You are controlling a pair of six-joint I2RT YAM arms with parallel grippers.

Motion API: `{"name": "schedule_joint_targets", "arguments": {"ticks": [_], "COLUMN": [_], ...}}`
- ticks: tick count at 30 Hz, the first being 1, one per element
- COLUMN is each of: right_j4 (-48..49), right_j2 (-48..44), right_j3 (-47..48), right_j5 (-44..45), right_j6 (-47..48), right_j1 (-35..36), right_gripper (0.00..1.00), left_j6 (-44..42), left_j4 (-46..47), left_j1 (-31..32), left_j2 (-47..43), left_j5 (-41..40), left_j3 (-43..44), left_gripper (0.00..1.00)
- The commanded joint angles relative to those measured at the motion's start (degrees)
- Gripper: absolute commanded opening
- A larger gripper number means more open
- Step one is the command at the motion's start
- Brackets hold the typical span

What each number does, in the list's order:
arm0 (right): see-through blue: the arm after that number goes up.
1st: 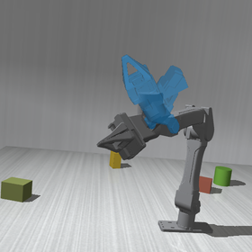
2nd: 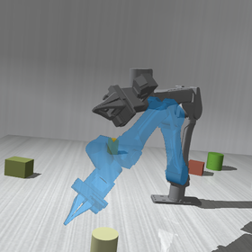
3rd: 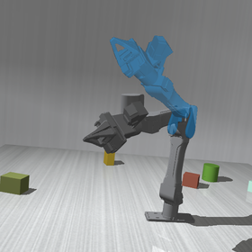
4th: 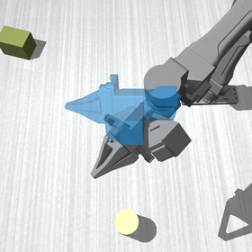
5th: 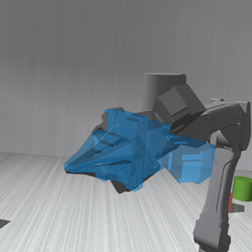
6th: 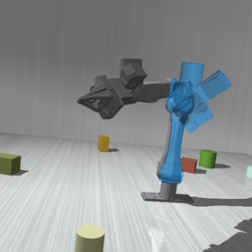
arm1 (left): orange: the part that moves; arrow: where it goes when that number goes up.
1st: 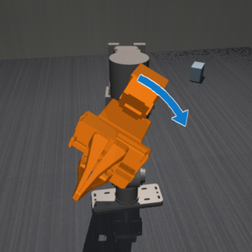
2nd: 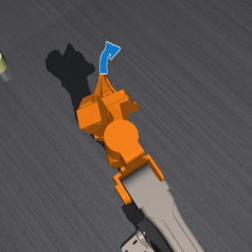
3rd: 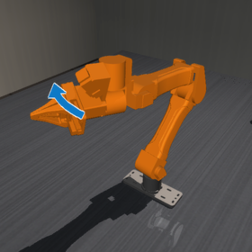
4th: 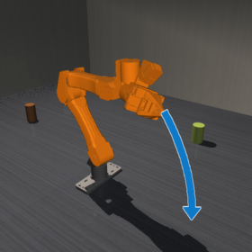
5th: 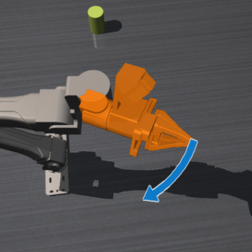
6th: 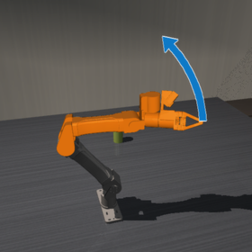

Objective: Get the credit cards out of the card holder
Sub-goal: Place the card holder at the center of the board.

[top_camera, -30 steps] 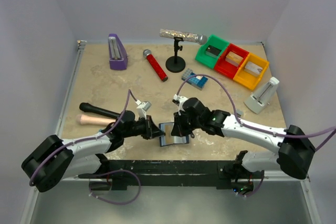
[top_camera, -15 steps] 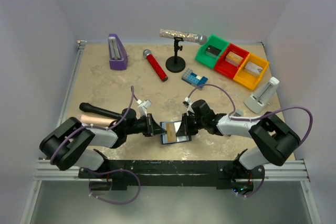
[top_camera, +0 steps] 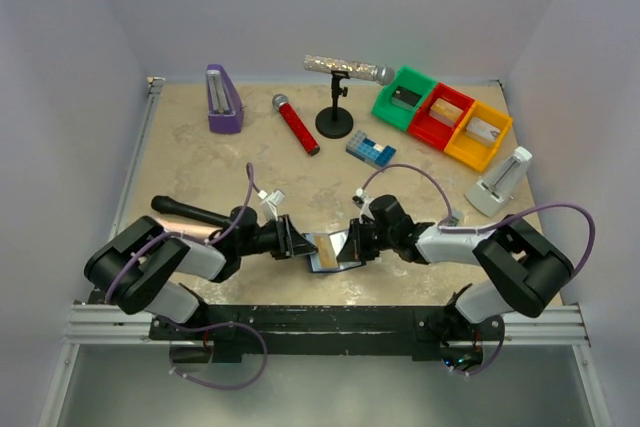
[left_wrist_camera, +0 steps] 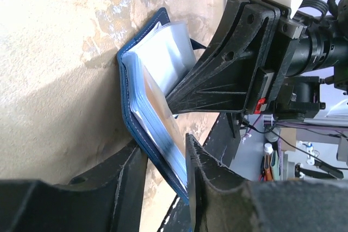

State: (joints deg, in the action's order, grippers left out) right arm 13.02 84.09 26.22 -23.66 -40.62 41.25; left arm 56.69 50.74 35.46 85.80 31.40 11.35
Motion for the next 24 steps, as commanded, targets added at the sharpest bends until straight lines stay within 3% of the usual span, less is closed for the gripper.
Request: {"name": "schedule_joint_targets", "arguments": {"ticks": [1,15,24], "right_j4": [1.1,-3.2,-6.0], "right_j2": [-1.4,-5.3,-7.9], "right_j3": [-1.1,-0.9,0.0], "right_j5": [0.8,2.8,3.4], "right_j6": [0.2,1.9,2.8], "right_j1": [-0.2,-0.3,-0.3], "right_gripper": [0.00,0.00,0.00], "left_j6": [-3.8,-11.2,-12.4], "left_j4": [-5.5,-39.6,-46.6], "left_j1": [-0.7,-0.9,-0.8], "left_j2": [-5.1,-23.0,-31.8], "left_j5": [-1.9,-15.0,-17.3], "left_j3": [1.3,7.6,8.2], "left_gripper": [0.39,0.40,0.36]}}
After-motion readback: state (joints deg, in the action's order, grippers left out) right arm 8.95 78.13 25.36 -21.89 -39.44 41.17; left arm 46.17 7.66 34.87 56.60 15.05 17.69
